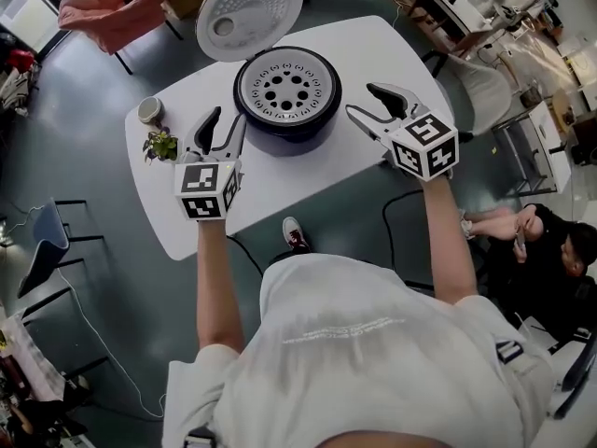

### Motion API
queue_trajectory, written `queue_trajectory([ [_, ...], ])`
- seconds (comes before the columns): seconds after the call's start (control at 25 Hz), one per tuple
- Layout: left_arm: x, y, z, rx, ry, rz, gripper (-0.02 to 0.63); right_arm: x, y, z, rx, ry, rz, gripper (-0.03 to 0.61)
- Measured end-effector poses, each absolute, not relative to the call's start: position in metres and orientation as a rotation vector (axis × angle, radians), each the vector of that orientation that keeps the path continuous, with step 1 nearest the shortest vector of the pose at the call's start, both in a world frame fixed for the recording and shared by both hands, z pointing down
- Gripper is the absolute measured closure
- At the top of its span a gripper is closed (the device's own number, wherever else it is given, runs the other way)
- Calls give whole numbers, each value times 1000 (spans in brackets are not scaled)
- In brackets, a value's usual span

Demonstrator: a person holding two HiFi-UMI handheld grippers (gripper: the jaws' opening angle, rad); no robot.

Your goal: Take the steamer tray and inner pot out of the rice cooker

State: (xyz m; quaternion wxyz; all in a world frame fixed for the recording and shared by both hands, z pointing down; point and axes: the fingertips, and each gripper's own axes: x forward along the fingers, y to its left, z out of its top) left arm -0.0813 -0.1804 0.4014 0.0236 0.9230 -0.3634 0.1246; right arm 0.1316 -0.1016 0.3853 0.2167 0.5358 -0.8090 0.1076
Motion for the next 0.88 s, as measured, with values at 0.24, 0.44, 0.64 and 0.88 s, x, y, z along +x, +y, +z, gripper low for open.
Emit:
queue_trajectory([
  [0.24, -81, -215, 424, 2817, -1097, 418, 425, 137, -150, 411, 1490, -2186, 417, 324],
  [0.44, -77, -227, 441, 2783, -1069, 438, 425, 143, -187, 426, 1488, -2135, 454, 328],
  [0.64, -90, -248, 450, 2724, -1105, 437, 425, 142, -219, 449, 1424, -2080, 464, 328],
  [0.88, -114, -267, 466, 2621, -1203, 457, 425, 140, -257, 485, 1303, -2037, 473, 328],
])
